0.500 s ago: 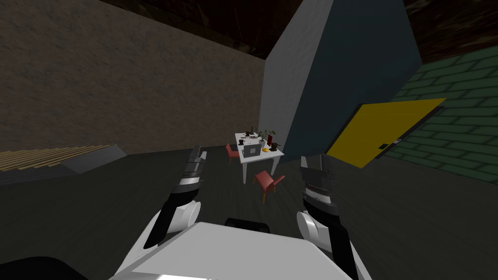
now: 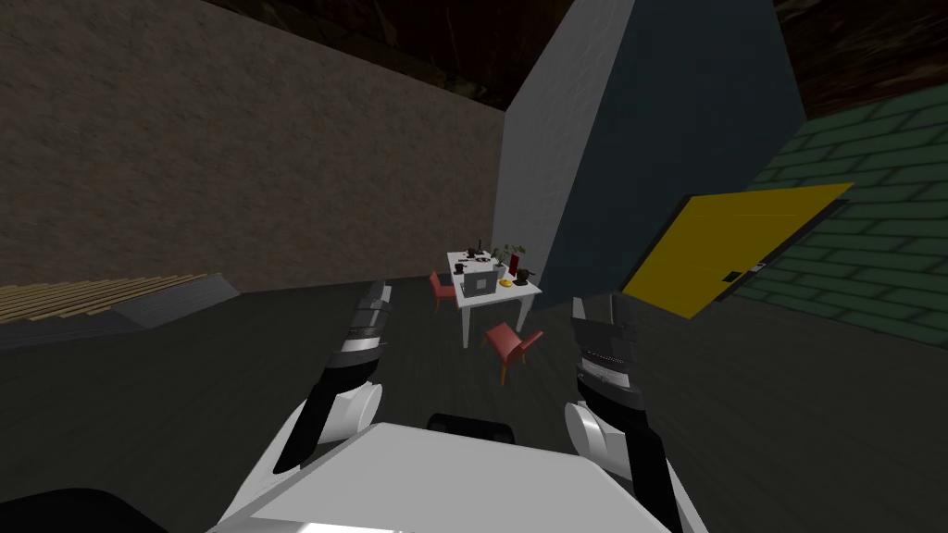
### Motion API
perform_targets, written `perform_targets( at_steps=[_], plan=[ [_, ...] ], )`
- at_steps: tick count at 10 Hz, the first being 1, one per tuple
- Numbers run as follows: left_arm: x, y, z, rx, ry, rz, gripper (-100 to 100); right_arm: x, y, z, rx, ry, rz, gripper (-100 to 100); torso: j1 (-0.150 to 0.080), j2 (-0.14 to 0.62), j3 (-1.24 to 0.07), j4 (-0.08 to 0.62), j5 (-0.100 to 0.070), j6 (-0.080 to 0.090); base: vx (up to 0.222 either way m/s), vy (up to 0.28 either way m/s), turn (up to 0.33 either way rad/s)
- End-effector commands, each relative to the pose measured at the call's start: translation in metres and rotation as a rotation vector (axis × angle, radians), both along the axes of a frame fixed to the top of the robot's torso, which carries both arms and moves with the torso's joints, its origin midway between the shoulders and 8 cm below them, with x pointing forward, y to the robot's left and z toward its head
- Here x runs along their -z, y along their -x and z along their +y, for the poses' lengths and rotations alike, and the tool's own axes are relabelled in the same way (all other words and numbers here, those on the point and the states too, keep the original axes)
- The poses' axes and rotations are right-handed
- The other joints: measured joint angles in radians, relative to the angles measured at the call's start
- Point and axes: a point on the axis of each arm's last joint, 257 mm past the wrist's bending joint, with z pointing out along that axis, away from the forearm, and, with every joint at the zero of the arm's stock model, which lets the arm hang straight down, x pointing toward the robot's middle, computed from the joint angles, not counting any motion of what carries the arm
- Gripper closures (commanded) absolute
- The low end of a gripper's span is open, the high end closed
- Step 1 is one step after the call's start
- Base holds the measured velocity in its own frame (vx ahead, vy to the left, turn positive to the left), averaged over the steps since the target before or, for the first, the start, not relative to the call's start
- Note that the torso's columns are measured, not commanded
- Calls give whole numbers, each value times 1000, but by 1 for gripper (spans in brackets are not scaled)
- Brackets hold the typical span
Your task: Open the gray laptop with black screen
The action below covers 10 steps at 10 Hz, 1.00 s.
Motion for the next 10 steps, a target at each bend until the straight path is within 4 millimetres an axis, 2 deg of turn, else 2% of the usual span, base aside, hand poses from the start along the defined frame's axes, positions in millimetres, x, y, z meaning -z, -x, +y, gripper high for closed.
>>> perform_targets(
  at_steps=[1,4,5,7,10],
  plan=[
    [0,0,0,0,0,0,0,0,0,0,0,0,0,0,0,74,-147,74,0,0,0,0,0],
    [0,0,0,0,0,0,0,0,0,0,0,0,0,0,0,296,-590,295,0,0,0,0,0],
    [7,-9,-4,24,-33,25,-100,0,0,0,0,0,0,0,0,369,-738,369,0,0,10,-8,-67],
    [17,-21,-6,43,-58,54,-100,0,0,0,0,0,1,0,0,412,-826,412,0,0,10,-13,-87],
    [36,-44,-4,63,-85,109,-100,0,0,0,0,0,1,0,0,415,-832,416,0,0,16,-15,-93]
  ],
)
